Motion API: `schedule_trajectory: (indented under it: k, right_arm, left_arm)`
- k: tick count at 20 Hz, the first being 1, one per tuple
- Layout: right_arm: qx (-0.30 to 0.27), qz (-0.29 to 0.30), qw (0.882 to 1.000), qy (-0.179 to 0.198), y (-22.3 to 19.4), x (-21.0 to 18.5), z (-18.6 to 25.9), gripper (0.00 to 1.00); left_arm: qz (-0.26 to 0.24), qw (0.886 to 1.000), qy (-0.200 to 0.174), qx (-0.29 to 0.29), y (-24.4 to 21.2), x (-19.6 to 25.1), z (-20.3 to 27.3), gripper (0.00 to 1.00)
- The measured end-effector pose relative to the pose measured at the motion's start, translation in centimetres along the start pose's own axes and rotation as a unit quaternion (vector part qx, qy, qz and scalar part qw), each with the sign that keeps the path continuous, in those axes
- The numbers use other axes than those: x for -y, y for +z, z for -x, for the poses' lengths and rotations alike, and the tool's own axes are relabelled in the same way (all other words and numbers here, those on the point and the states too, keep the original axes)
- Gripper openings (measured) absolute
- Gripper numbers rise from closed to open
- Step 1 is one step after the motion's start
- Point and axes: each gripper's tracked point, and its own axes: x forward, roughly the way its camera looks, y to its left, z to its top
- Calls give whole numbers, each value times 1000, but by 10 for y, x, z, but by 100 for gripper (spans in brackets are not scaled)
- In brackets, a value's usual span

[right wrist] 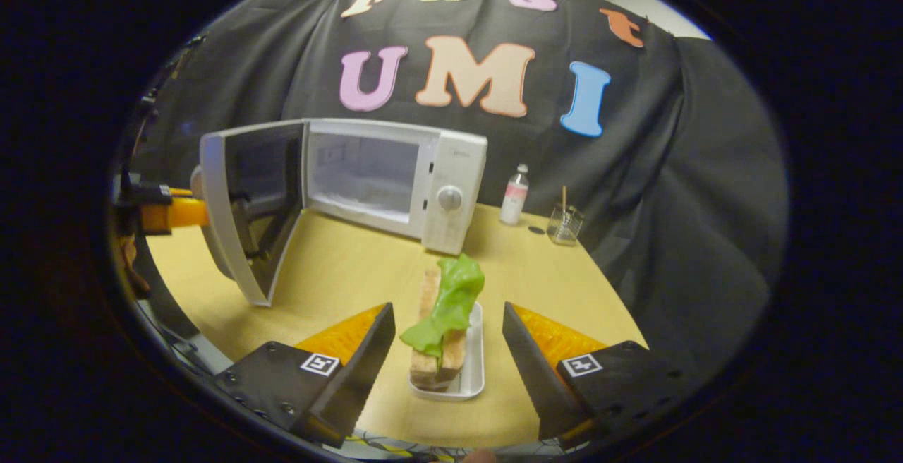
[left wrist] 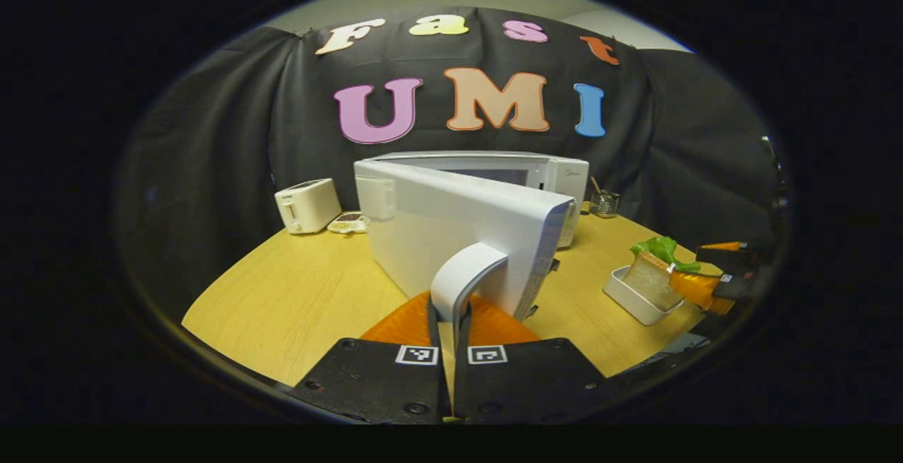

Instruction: Open the microwave oven with the left hand, put the food in, and close the microwave oven.

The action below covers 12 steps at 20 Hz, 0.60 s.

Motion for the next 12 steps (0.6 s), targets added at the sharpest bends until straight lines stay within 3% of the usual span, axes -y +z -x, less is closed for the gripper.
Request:
schedule_trajectory:
  k: [6,9,10,12]
  right_arm:
    - [-42,-31,998,30,-26,-16,-10,96]
    - [-61,-42,997,36,-32,-21,-15,91]
    - [-66,-38,997,33,-35,-21,-14,86]
    - [-67,-34,997,30,-32,-20,-13,64]
  left_arm:
    - [7,999,54,5,-5,-42,11,1]
    - [29,998,61,5,-10,-58,16,0]
    - [32,998,60,3,-9,-60,16,1]
    - [29,998,57,5,-8,-63,17,1]
